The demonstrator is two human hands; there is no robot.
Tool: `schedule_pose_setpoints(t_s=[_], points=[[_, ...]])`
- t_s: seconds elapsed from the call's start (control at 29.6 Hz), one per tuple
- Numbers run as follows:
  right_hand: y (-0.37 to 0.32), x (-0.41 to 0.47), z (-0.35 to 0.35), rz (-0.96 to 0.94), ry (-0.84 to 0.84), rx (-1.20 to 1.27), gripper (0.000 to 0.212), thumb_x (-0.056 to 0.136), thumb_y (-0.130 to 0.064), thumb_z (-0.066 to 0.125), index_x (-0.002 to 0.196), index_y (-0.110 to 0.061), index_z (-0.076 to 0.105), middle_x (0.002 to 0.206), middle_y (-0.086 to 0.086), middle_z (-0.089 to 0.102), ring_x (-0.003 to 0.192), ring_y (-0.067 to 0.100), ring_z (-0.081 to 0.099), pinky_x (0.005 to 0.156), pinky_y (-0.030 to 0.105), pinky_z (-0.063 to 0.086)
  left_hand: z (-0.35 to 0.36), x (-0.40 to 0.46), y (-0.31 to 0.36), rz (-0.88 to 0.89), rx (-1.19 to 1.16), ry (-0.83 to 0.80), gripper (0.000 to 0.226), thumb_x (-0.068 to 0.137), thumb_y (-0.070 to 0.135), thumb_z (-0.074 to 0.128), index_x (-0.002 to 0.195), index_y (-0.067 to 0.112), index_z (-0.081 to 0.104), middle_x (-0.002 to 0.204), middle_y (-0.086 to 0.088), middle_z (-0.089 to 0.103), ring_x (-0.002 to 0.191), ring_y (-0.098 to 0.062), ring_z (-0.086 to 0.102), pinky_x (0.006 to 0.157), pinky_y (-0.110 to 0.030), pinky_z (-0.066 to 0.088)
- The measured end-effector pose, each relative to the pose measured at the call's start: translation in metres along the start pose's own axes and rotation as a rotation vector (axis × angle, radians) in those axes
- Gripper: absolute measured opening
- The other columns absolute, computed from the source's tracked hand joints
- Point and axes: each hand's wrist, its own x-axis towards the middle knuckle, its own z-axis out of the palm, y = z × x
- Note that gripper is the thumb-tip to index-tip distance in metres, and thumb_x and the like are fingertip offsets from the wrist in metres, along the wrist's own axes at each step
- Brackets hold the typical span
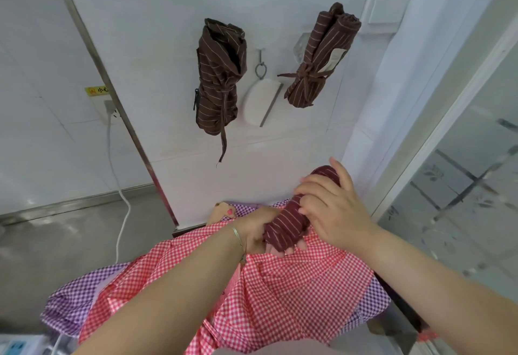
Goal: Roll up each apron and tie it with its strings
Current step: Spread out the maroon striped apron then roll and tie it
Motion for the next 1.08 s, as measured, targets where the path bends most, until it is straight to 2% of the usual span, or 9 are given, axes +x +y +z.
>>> schedule_pose_setpoints(t_s=[0.1,0.2,0.34,0.47,0.54,0.71,0.81,0.95,1.08], points=[[0.006,0.002,0.006,-0.036,0.057,0.121,0.037,0.100,-0.018,0.042,0.074,-0.008,0.067,0.083,0.002,0.067,0.089,0.019,0.059,0.114,0.054,0.023,0.011,-0.004,-0.001,0.106,0.178,0.139,0.027,0.099,0.001,0.042,0.074,0.011,0.048,0.062,0.003,0.053,0.057,-0.004,0.048,0.054,-0.016,0.040],[0.004,0.001,0.010,-0.038,0.096,0.294,0.032,0.100,-0.014,0.041,0.079,-0.002,0.062,0.078,0.009,0.065,0.078,0.025,0.060,0.103,0.042,0.043,0.011,0.003,0.001,0.105,0.309,0.187,0.024,0.100,0.000,0.037,0.087,0.007,0.056,0.081,-0.001,0.054,0.075,-0.008,0.046,0.066,-0.014,0.042],[0.000,0.002,0.010,0.047,0.076,0.403,0.036,0.104,-0.021,0.034,0.085,-0.004,0.059,0.076,0.008,0.063,0.072,0.020,0.055,0.068,0.028,0.048,0.010,0.000,0.011,0.194,0.443,0.315,0.045,0.103,0.036,0.035,0.109,-0.001,0.061,0.104,-0.008,0.065,0.093,-0.015,0.059,0.085,-0.017,0.045],[-0.005,0.001,0.015,-0.064,-0.033,0.325,0.022,0.100,-0.024,0.040,0.083,-0.016,0.053,0.070,-0.001,0.057,0.066,0.014,0.048,0.057,0.024,0.037,-0.005,0.003,0.021,0.167,0.516,0.286,0.053,0.102,0.047,0.034,0.067,0.012,0.053,0.050,0.006,0.050,0.045,-0.008,0.043,0.047,-0.021,0.037],[-0.008,0.001,0.018,-0.071,-0.118,0.217,0.022,0.093,-0.024,0.046,0.077,-0.015,0.058,0.065,-0.003,0.056,0.062,0.015,0.049,0.050,0.028,0.037,-0.007,0.002,0.029,0.195,0.657,0.316,0.050,0.103,0.039,0.034,0.067,0.011,0.053,0.051,0.003,0.050,0.047,-0.011,0.042,0.048,-0.022,0.037],[-0.025,0.003,0.035,0.313,-0.291,-0.053,0.017,0.083,-0.018,0.041,0.074,-0.009,0.054,0.055,0.003,0.054,0.045,0.023,0.054,0.039,0.025,0.025,0.001,0.007,0.045,0.303,1.141,0.708,0.037,0.103,0.035,0.031,0.088,0.011,0.054,0.097,-0.014,0.063,0.094,-0.032,0.058,0.073,-0.034,0.038],[-0.026,0.012,0.044,0.745,-0.490,-0.015,0.010,0.092,-0.015,0.044,0.099,-0.011,0.050,0.083,0.005,0.065,0.075,0.027,0.065,0.052,0.029,0.036,0.021,0.007,0.029,0.453,1.294,0.922,0.032,0.103,0.034,0.031,0.102,0.013,0.055,0.103,-0.010,0.065,0.094,-0.032,0.061,0.071,-0.034,0.040],[-0.030,0.022,0.053,0.938,-0.444,-0.023,0.011,0.096,-0.020,0.039,0.103,-0.012,0.042,0.090,0.004,0.068,0.080,0.026,0.068,0.056,0.029,0.041,0.029,0.016,-0.003,0.763,0.951,1.034,0.033,0.098,0.035,0.035,0.097,0.015,0.061,0.092,-0.002,0.062,0.078,-0.023,0.062,0.061,-0.033,0.044],[-0.037,0.033,0.050,1.169,-0.275,0.222,0.015,0.100,-0.027,0.034,0.093,-0.014,0.036,0.077,0.005,0.062,0.070,0.030,0.059,0.058,0.034,0.037,0.031,0.028,-0.022,0.763,0.551,1.077,0.027,0.101,0.031,0.043,0.095,0.017,0.064,0.093,0.006,0.049,0.082,-0.014,0.056,0.075,-0.026,0.042]])
